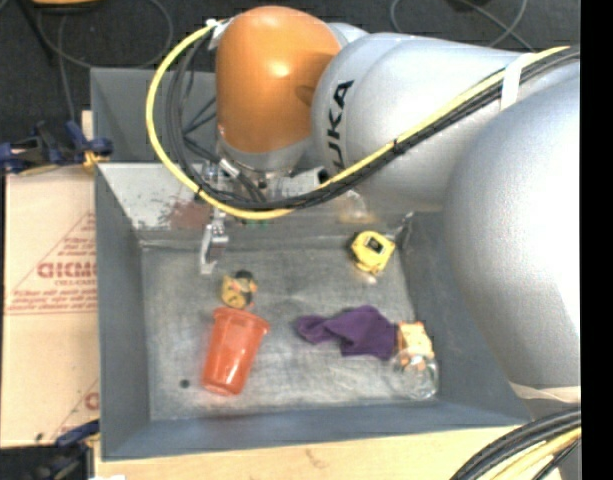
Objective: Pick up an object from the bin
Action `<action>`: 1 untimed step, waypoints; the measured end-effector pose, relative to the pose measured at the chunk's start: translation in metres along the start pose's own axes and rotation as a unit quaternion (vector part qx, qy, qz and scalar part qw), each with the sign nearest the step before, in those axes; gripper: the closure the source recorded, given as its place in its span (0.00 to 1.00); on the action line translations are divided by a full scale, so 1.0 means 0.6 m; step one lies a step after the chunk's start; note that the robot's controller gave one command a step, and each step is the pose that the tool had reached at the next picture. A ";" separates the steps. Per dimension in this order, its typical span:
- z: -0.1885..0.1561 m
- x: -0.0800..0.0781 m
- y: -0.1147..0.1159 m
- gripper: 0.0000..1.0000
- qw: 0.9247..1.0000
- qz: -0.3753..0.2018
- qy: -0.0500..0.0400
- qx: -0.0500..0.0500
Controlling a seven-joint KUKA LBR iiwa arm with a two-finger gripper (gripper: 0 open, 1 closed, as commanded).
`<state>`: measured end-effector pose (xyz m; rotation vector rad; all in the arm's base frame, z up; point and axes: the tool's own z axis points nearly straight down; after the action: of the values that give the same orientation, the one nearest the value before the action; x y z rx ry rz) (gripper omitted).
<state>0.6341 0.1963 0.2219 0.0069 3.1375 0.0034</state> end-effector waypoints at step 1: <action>0.000 0.000 0.000 0.00 1.000 0.000 0.000 0.000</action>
Offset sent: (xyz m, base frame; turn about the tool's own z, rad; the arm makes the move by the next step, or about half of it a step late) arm -0.1172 -0.0259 -0.0914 0.0905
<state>0.6341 0.1962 0.2219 0.0075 3.1375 0.0034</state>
